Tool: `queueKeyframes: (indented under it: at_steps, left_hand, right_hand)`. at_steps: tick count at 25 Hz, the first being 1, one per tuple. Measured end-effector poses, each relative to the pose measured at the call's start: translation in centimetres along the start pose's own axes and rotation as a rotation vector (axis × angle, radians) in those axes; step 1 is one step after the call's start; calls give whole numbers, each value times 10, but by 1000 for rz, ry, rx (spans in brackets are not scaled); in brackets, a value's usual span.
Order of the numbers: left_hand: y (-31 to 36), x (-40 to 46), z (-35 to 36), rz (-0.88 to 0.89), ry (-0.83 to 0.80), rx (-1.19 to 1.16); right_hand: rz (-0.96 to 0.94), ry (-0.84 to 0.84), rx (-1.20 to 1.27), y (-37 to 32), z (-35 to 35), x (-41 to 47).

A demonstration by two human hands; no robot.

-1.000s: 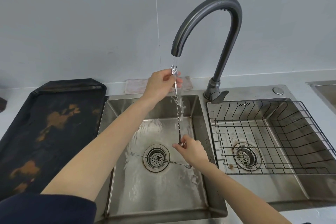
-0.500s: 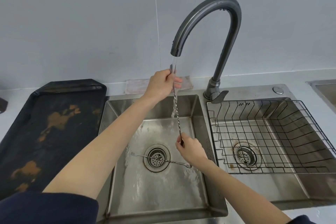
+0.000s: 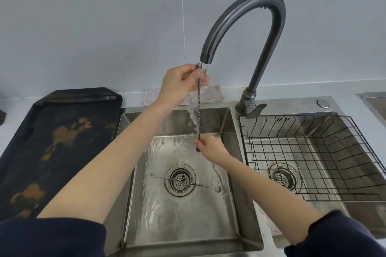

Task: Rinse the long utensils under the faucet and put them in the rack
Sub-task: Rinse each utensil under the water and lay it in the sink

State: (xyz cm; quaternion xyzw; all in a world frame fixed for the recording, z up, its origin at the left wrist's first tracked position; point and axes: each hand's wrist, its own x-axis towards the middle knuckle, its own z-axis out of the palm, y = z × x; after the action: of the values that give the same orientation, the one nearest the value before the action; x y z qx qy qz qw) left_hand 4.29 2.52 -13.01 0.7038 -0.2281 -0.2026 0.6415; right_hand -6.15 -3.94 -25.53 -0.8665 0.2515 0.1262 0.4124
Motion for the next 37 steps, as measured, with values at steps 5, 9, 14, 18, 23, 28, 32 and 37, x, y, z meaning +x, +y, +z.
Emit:
queueKeyframes:
  at_steps: [5,9,14,18,23,28,32,37]
  left_hand:
    - [4,5,-16,32,77,-32]
    - [8,3,-25,6,145,-90]
    - [17,0,-36,37,193,-89]
    - [13,-1,-61,-3,297,-65]
    - [-13,-11,-98,-155,440,-249]
    - [-81,-41,-102,-329,497,-261]
    - [-141,-64,-92,-481,539,-154]
    - [-206,-87,-87,-773,408,95]
  right_hand:
    - [-81,187,195,-29,-20,9]
    - [-183,276,239,-45,-33,15]
    - [-291,343,274,-55,-49,18]
    - [-377,329,17,-41,-59,13]
    - [-347,319,-193,-15,-62,14]
    - [-314,182,-418,14,-44,9]
    - [-180,83,-533,38,-20,11]
    - [4,-55,-623,62,11,21]
